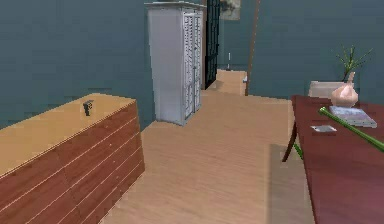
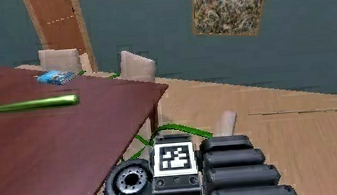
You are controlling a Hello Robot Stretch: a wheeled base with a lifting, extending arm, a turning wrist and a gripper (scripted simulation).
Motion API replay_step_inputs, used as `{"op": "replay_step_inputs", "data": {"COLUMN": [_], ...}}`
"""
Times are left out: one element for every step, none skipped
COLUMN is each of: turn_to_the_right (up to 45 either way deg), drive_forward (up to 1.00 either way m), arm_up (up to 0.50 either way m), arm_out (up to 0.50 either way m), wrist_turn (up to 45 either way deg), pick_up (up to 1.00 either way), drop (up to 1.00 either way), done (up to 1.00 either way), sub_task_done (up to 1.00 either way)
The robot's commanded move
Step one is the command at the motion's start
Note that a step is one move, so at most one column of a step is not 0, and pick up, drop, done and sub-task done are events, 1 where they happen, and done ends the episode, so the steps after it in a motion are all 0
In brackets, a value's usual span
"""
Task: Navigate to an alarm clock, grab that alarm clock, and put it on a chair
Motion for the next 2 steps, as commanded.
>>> {"op": "replay_step_inputs", "data": {"turn_to_the_right": [0.0,0.0], "drive_forward": [0.00,0.00], "arm_up": [0.00,0.00], "arm_out": [0.44,0.00], "wrist_turn": [0.0,45.0], "pick_up": [0.00,0.00], "drop": [0.00,0.00], "done": [0.00,0.00], "sub_task_done": [0.00,0.00]}}
